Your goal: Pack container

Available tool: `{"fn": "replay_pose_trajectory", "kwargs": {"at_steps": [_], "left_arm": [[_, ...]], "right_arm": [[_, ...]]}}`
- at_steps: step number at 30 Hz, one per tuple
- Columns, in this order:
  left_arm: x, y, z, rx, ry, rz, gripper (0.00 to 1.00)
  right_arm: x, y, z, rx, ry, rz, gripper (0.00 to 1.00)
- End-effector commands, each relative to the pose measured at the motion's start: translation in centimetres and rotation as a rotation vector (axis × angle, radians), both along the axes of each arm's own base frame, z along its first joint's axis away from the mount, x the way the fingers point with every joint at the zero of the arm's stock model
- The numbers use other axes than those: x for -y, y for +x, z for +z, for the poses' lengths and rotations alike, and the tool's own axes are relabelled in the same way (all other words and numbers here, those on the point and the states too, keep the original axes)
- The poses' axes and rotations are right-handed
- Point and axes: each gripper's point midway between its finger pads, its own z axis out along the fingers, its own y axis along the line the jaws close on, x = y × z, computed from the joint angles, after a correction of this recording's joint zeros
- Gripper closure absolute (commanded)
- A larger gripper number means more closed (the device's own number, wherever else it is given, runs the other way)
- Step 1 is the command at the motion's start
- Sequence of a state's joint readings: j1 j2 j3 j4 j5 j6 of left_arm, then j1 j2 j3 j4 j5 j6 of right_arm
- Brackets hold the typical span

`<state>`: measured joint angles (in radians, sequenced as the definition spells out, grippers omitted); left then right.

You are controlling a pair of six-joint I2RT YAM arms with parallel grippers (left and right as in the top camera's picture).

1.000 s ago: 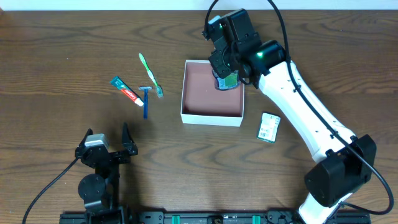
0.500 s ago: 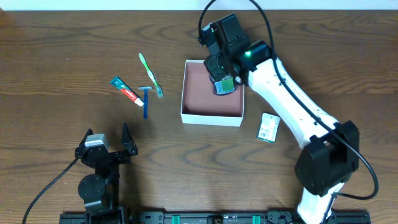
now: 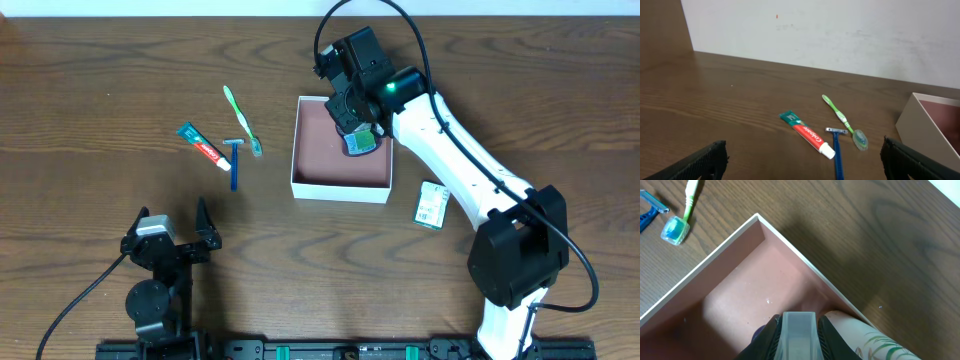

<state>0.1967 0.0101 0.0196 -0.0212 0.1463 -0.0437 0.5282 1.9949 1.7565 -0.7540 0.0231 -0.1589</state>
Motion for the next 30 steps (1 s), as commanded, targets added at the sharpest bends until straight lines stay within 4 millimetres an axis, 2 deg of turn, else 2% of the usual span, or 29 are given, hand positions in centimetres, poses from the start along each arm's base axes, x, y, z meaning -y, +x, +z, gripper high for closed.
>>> {"fn": "replay_pose_trajectory", "kwargs": {"at_steps": [1, 4, 8, 10, 12, 24, 30], "left_arm": [[0.06, -0.08, -1.54, -0.048, 0.007, -0.007, 0.02], [0.06, -0.08, -1.54, -0.048, 0.007, -0.007, 0.02], [0.06, -0.08, -1.54, -0.048, 0.006, -0.007, 0.02], [0.06, -0.08, -1.54, -0.048, 0.007, -0.007, 0.02], [0.06, -0.08, -1.54, -0.048, 0.007, -0.007, 0.02], [0.06, -0.08, -1.54, -0.048, 0.007, -0.007, 0.02], [0.05, -0.08, -1.54, -0.048, 0.007, -0.007, 0.02]], "right_arm": [[-0.33, 0.39, 0.44, 0.035, -0.023, 0.014, 0.85], [-0.32, 0.39, 0.44, 0.035, -0.023, 0.013, 0.82], [-0.27, 0.30, 0.37, 0.030, -0.025, 0.014, 0.68], [-0.24, 0.25, 0.33, 0.028, -0.027, 0.014, 0.57], [-0.21, 0.20, 0.29, 0.026, -0.029, 0.014, 0.53], [-0.40, 0.03, 0.27, 0.032, -0.047, 0.049, 0.53], [-1.05, 0.41, 0.94, 0.069, -0.041, 0.074, 0.48]]}}
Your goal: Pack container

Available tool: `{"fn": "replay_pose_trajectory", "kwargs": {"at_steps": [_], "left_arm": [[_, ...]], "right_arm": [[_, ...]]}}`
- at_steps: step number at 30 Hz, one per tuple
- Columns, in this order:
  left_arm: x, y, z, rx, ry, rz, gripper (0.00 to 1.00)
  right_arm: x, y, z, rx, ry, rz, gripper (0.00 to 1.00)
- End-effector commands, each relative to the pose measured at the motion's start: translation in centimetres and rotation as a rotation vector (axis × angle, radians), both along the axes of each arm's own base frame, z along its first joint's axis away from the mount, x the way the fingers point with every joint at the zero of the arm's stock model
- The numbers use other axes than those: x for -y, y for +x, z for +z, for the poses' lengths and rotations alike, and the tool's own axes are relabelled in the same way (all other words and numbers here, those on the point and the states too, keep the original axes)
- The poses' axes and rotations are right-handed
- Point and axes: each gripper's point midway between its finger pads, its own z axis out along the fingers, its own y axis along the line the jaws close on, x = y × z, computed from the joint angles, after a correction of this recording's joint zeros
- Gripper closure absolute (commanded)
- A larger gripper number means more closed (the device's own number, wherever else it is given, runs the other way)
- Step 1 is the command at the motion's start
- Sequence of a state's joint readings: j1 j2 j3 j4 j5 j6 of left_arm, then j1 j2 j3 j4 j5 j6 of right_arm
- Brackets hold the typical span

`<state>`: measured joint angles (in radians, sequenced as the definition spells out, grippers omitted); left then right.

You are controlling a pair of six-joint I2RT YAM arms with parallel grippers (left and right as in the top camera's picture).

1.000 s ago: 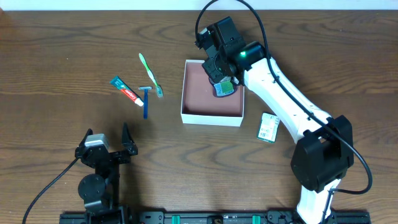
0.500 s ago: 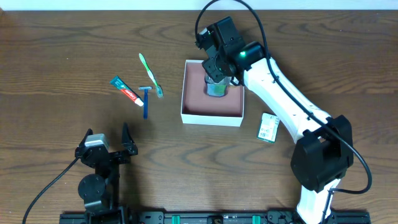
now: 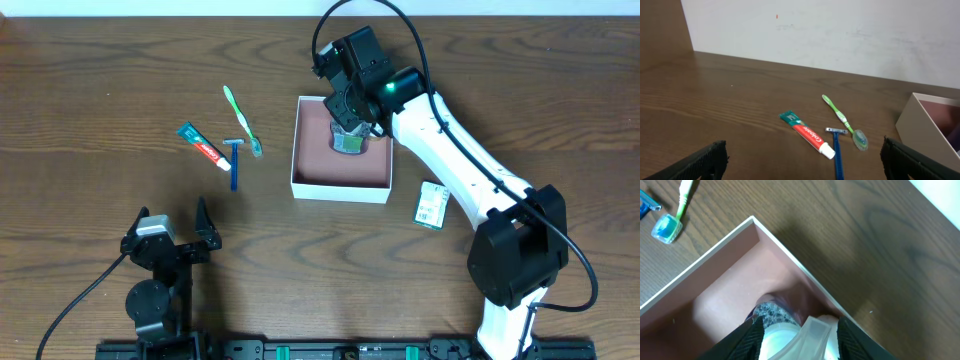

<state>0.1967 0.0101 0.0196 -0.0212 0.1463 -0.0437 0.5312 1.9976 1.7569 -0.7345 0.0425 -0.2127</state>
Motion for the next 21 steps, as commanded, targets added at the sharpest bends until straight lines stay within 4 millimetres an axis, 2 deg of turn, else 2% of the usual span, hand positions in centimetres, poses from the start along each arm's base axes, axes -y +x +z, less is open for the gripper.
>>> {"fn": "replay_pose_trajectory", "kwargs": {"at_steps": [1, 5, 9, 15, 21], "left_arm": [[0.1, -0.1, -1.5, -0.048, 0.007, -0.007, 0.02], [0.1, -0.1, -1.5, -0.048, 0.006, -0.007, 0.02], [0.1, -0.1, -1.5, -0.048, 0.007, -0.007, 0.02], [0.1, -0.1, -1.5, -0.048, 0.006, -0.007, 0.03], [0.1, -0.1, -1.5, -0.048, 0.007, -0.007, 0.02]], "right_arm": [[-1.0, 0.0, 0.9, 0.037, -0.006, 0.037, 0.46], [-1.2, 0.3, 1.7, 0.062, 0.006, 0.040, 0.41], [-1.7, 0.8, 3.4, 0.106, 0.031, 0.048, 0.42], [-4.0, -0.3, 5.3, 0.124, 0.089, 0.151, 0.59], [-6.3, -1.8, 5.3, 0.124, 0.093, 0.204, 0.77]]}}
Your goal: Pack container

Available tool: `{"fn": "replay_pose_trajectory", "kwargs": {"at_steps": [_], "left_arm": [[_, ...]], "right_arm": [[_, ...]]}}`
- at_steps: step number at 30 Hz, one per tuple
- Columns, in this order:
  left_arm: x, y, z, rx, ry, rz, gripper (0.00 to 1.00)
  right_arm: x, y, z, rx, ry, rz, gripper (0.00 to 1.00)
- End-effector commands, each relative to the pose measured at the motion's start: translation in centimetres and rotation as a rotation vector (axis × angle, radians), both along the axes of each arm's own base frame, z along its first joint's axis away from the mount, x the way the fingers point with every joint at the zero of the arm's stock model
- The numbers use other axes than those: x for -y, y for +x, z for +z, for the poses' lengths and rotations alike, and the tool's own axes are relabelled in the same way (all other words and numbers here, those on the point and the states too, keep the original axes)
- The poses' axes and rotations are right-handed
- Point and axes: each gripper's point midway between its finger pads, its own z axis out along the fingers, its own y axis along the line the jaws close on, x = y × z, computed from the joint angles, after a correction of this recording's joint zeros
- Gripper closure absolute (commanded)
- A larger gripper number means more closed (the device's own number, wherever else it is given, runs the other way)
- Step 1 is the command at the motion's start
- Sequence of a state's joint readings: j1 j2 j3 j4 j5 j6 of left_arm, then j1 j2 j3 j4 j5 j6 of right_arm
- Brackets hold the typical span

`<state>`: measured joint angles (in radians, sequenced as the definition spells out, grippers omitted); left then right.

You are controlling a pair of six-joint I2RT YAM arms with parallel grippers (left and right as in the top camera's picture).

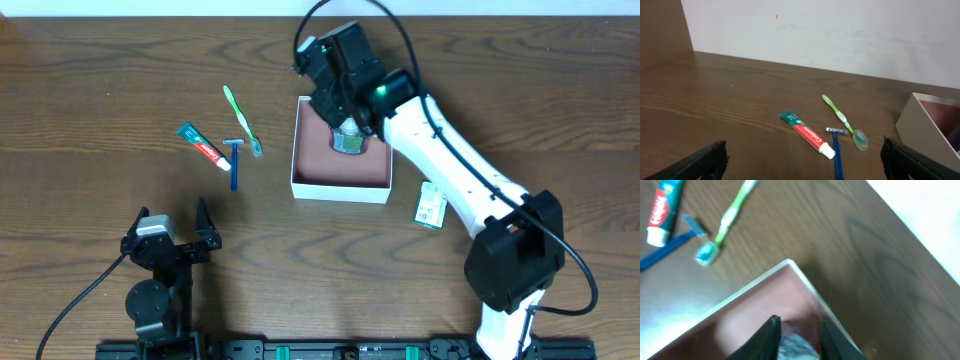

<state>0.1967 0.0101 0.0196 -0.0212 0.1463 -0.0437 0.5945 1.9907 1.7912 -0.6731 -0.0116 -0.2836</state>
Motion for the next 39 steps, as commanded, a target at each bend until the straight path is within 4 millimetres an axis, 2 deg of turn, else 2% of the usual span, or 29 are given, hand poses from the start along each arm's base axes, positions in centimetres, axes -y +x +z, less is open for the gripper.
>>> {"fn": "replay_pose_trajectory", "kwargs": {"at_steps": [1, 6, 14, 19, 28, 34, 39], "left_arm": [[0.1, -0.1, -1.5, -0.048, 0.007, -0.007, 0.02], [0.1, -0.1, -1.5, -0.048, 0.007, -0.007, 0.02], [0.1, -0.1, -1.5, -0.048, 0.007, -0.007, 0.02], [0.1, -0.1, -1.5, -0.048, 0.007, -0.007, 0.02], [0.1, -0.1, -1.5, -0.048, 0.007, -0.007, 0.02], [0.1, -0.1, -1.5, -0.048, 0.007, -0.007, 0.02], [0.1, -0.1, -1.5, -0.048, 0.007, -0.007, 0.02]], "right_arm": [[-2.0, -1.4, 2.2, 0.026, 0.032, 0.061, 0.79], [-2.3, -1.7, 0.0, -0.014, 0.001, 0.064, 0.86], [-1.2, -1.3, -3.2, -0.071, -0.059, 0.034, 0.93], [-0.8, -1.6, -5.8, -0.099, -0.137, 0.092, 0.96], [-0.4, -2.4, -6.7, -0.079, -0.249, 0.263, 0.99], [-1.5, -2.8, -7.0, -0.077, -0.224, 0.347, 0.99], [-2.0, -2.4, -7.6, -0.043, -0.242, 0.405, 0.99]]}}
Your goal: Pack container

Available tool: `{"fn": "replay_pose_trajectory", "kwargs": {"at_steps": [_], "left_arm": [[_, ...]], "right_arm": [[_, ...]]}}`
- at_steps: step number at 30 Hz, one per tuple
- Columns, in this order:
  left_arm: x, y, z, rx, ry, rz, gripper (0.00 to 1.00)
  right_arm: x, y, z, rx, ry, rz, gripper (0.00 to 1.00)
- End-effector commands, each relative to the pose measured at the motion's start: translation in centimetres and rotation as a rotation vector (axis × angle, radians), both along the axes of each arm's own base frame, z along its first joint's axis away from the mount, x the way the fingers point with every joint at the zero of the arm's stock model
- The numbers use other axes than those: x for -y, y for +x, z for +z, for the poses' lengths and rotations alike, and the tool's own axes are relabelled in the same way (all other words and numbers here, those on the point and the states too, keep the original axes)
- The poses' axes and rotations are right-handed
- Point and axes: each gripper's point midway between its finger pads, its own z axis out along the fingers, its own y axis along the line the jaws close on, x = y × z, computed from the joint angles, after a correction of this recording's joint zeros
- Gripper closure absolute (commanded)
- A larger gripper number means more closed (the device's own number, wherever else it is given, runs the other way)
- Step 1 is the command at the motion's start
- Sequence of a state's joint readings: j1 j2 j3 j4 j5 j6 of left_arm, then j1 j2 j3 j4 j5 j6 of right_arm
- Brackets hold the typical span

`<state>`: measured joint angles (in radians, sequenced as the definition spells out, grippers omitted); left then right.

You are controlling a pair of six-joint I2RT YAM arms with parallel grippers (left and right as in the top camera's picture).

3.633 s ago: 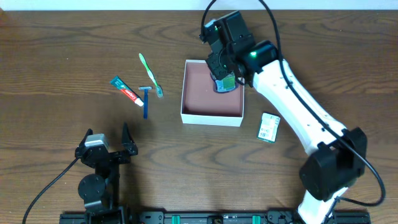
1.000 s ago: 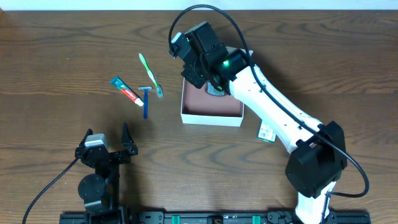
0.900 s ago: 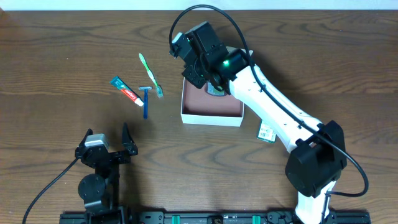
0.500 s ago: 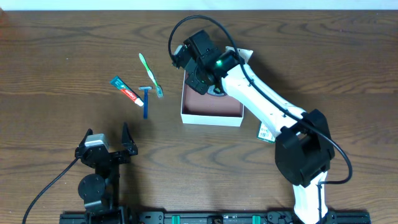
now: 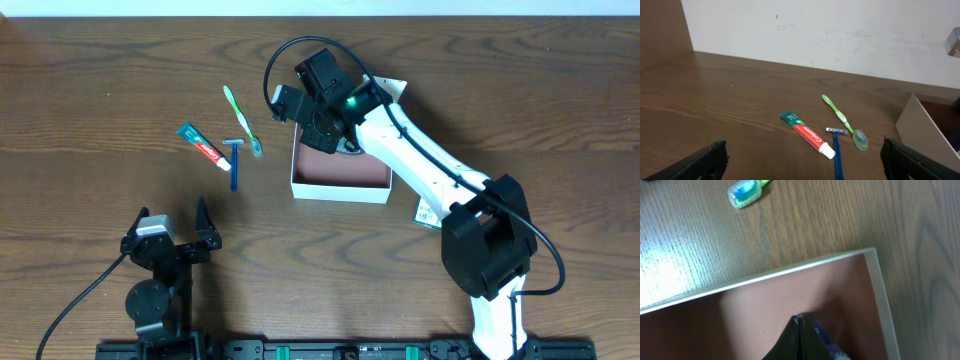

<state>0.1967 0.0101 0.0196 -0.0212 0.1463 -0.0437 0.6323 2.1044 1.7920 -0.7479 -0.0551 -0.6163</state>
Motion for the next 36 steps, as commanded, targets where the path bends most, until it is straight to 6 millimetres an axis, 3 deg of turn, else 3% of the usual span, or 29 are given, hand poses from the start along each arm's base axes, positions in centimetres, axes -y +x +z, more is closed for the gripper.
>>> {"fn": "replay_pose_trajectory", "kwargs": {"at_steps": [1, 13, 19, 29, 36], "left_arm": [[0.1, -0.1, -1.5, -0.048, 0.007, -0.007, 0.02], [0.1, -0.1, -1.5, -0.048, 0.007, -0.007, 0.02], [0.1, -0.1, -1.5, -0.048, 0.007, -0.007, 0.02], [0.1, -0.1, -1.5, -0.048, 0.007, -0.007, 0.02], [0.1, -0.1, -1.5, -0.048, 0.007, -0.007, 0.02]], "right_arm": [[-0.5, 0.2, -0.8, 0.012, -0.016, 0.082, 0.99], [-0.3, 0.1, -1.0, 0.068, -0.087, 0.246, 0.99], [-0.2, -0.1, -2.4, 0.063, -0.126, 0.308, 0.99], [0.5, 0.3, -3.6, 0.054, -0.173, 0.292, 0.99], [2.5, 0.3, -4.0, 0.033, -0.242, 0.266, 0.99]]}}
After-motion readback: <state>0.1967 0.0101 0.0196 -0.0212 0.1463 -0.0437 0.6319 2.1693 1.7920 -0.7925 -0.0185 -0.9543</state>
